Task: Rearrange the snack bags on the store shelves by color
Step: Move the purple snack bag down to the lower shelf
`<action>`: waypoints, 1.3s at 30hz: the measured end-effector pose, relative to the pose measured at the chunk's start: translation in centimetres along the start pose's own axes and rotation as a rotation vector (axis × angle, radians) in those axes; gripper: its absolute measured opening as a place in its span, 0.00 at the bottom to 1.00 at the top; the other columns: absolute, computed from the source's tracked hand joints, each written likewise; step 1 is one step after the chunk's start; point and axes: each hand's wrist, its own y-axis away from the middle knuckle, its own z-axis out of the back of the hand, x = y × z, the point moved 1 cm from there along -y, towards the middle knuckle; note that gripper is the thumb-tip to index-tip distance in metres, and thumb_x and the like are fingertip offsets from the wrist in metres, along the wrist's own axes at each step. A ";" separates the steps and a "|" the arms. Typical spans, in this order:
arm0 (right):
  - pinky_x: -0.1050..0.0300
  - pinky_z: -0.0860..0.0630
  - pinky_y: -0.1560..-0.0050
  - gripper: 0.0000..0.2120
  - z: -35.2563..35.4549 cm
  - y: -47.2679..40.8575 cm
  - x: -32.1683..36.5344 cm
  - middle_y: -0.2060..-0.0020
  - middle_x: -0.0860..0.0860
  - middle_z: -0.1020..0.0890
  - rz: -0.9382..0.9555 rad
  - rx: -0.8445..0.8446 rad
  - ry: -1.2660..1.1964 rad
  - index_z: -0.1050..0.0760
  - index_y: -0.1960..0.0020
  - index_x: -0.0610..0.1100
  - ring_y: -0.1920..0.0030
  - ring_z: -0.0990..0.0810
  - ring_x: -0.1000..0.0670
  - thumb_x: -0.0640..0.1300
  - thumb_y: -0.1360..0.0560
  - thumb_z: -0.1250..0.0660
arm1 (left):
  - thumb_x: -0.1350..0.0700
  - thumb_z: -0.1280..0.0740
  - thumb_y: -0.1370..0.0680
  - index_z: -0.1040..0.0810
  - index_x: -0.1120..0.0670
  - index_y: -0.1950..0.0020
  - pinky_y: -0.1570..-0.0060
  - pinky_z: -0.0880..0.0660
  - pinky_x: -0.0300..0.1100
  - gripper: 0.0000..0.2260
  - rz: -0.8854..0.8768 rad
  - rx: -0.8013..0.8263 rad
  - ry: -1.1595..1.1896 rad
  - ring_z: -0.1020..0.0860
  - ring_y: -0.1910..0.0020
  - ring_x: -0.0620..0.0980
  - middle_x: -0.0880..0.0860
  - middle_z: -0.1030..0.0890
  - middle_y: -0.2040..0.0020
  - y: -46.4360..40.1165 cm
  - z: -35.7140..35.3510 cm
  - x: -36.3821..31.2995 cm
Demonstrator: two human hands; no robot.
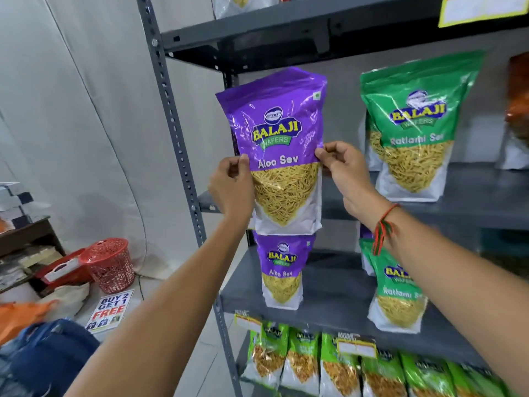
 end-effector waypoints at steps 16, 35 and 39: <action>0.57 0.21 0.55 0.02 9.3 11.8 -14.3 0.59 0.43 0.15 -0.378 -0.044 0.259 0.19 0.56 0.42 0.58 0.18 0.48 0.39 0.28 0.31 | 0.51 0.31 0.24 0.18 0.51 0.57 0.66 0.33 0.39 0.06 0.207 0.275 -0.330 0.22 0.64 0.47 0.48 0.19 0.65 17.8 1.7 12.8; 0.49 0.21 0.59 0.08 10.7 9.6 -29.6 0.57 0.46 0.16 -0.495 -0.137 0.518 0.22 0.52 0.43 0.56 0.18 0.47 0.37 0.24 0.40 | 0.52 0.30 0.24 0.18 0.51 0.54 0.58 0.22 0.43 0.04 0.501 0.221 -0.288 0.17 0.57 0.49 0.47 0.16 0.58 22.3 -5.8 23.6; 0.48 0.20 0.52 0.12 10.7 10.7 -28.7 0.50 0.48 0.17 -0.503 -0.127 0.483 0.24 0.42 0.43 0.49 0.19 0.47 0.39 0.23 0.41 | 0.48 0.29 0.25 0.20 0.49 0.52 0.58 0.20 0.44 0.07 0.510 0.194 -0.231 0.18 0.58 0.45 0.46 0.16 0.57 23.1 -5.8 22.9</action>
